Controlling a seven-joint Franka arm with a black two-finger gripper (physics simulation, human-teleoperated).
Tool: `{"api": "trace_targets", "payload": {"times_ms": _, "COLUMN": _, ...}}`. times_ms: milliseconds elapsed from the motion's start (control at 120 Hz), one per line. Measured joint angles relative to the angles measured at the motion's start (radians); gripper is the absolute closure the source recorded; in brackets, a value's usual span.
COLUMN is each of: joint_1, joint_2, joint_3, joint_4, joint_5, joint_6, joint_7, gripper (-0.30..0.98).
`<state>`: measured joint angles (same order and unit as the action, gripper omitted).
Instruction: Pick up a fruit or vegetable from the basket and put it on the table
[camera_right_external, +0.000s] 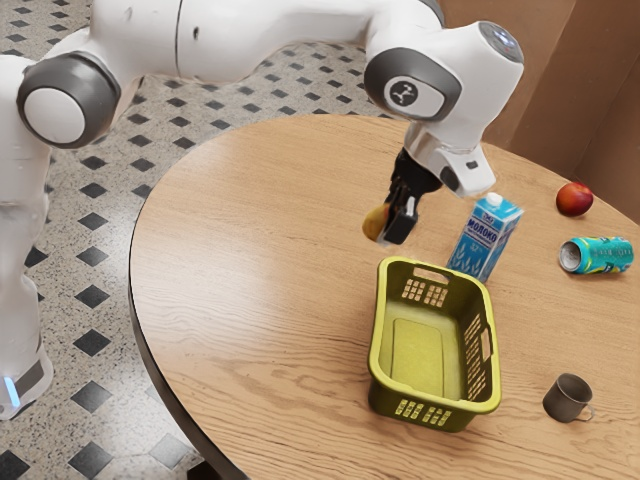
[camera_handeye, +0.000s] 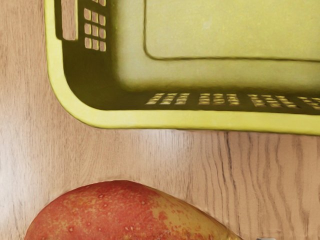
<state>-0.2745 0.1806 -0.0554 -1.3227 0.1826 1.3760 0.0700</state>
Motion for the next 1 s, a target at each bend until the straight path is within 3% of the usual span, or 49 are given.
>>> {"api": "trace_targets", "payload": {"times_ms": 275, "joint_1": 0.022, "joint_2": -0.258, "joint_3": 0.139, "joint_4": -0.343, "joint_5": -0.043, "joint_6": 0.124, "joint_7": 0.003, "gripper": 0.26}}
{"api": "trace_targets", "payload": {"times_ms": 700, "joint_1": 0.002, "joint_2": -0.453, "joint_3": 0.209, "joint_4": -0.543, "joint_5": -0.03, "joint_6": 0.171, "joint_7": 0.007, "gripper": 0.29}}
{"api": "trace_targets", "payload": {"times_ms": 817, "joint_1": 0.002, "joint_2": -0.456, "joint_3": 0.225, "joint_4": -0.547, "joint_5": -0.031, "joint_6": 0.173, "joint_7": 0.008, "gripper": 0.12}}
{"api": "trace_targets", "payload": {"times_ms": 1000, "joint_1": 0.002, "joint_2": -0.455, "joint_3": 0.242, "joint_4": -0.547, "joint_5": -0.045, "joint_6": 0.175, "joint_7": 0.014, "gripper": 0.03}}
